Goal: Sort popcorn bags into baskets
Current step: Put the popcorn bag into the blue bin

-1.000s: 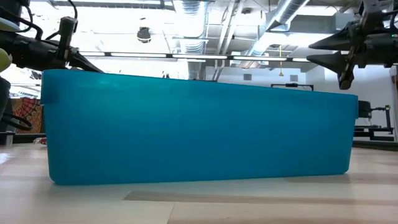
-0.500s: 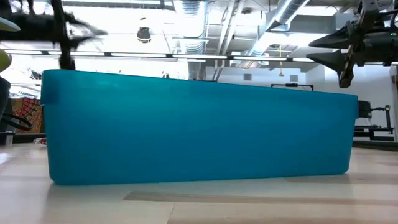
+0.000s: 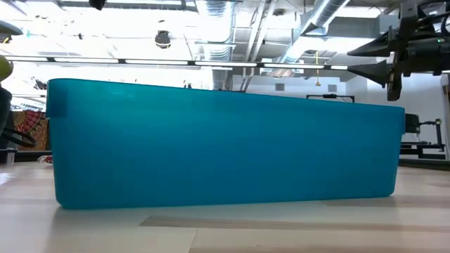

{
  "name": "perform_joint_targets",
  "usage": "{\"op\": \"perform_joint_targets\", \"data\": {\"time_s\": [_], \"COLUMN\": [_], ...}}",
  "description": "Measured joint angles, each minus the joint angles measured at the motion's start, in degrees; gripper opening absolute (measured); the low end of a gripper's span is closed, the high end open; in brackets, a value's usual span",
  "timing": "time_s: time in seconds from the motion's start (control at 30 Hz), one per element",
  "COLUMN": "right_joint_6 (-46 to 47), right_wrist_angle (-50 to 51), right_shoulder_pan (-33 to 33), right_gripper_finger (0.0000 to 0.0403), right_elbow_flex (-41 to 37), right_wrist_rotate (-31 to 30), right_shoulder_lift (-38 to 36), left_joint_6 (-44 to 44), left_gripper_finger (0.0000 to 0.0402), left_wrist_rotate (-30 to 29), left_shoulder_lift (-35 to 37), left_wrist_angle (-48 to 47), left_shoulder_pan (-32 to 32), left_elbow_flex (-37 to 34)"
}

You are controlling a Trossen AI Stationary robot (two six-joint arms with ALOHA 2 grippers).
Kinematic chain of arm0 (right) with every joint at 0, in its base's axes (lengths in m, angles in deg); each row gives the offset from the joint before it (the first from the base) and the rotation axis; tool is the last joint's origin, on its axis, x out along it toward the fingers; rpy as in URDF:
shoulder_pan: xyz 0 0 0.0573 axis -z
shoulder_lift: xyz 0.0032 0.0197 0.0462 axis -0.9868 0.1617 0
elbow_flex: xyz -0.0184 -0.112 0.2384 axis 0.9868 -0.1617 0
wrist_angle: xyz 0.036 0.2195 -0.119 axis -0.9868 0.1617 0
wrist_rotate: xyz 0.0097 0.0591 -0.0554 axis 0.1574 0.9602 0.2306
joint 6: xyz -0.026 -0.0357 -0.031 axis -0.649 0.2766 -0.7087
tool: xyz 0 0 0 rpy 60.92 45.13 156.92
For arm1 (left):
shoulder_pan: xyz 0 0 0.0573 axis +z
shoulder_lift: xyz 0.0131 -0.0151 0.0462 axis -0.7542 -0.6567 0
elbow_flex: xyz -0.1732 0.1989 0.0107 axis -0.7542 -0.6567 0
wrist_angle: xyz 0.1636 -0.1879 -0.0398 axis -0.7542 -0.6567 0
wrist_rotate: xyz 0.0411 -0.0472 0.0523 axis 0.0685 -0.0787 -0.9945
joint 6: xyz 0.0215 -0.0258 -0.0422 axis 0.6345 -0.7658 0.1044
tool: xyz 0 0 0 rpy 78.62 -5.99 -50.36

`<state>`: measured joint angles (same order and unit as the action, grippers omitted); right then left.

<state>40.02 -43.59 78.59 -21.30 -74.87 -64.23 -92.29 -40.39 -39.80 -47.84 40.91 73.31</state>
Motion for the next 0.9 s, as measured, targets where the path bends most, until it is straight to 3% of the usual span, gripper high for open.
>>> {"op": "perform_joint_targets", "data": {"time_s": [0.13, 0.23, 0.37, 0.47, 0.73, 0.9], "right_joint_6": [-0.03, -0.03, -0.02, -0.02, 0.02, 0.02], "right_wrist_angle": [1.80, 2.99, 3.16, 3.18, 3.10, 3.10], "right_shoulder_pan": [0.02, -0.01, 0.02, 0.02, -0.01, 0.02], "right_gripper_finger": [0.0227, 0.0234, 0.0235, 0.0235, 0.0235, 0.0235], "right_elbow_flex": [0.02, 0.02, 0.02, 0.02, 0.02, 0.02], "right_wrist_rotate": [-0.02, -0.08, 0.00, 0.00, 0.00, 0.00], "right_shoulder_lift": [0.00, 0.00, 0.00, 0.00, 0.00, 0.00], "left_joint_6": [-2.58, 0.40, 5.66, 8.93, 14.02, 14.25], "left_gripper_finger": [0.0240, 0.0241, 0.0242, 0.0242, 0.0242, 0.0242], "left_wrist_rotate": [1.25, 7.92, 20.35, 26.25, 31.71, 33.66], "left_shoulder_lift": [-11.63, -16.94, -20.54, -22.02, -25.26, -28.44], "left_wrist_angle": [-21.34, -25.46, -22.89, -19.37, -6.78, -3.95], "left_shoulder_pan": [8.46, 16.51, 27.50, 33.90, 44.66, 46.48], "left_elbow_flex": [9.83, 10.32, 6.45, 2.70, -6.59, -11.00]}}
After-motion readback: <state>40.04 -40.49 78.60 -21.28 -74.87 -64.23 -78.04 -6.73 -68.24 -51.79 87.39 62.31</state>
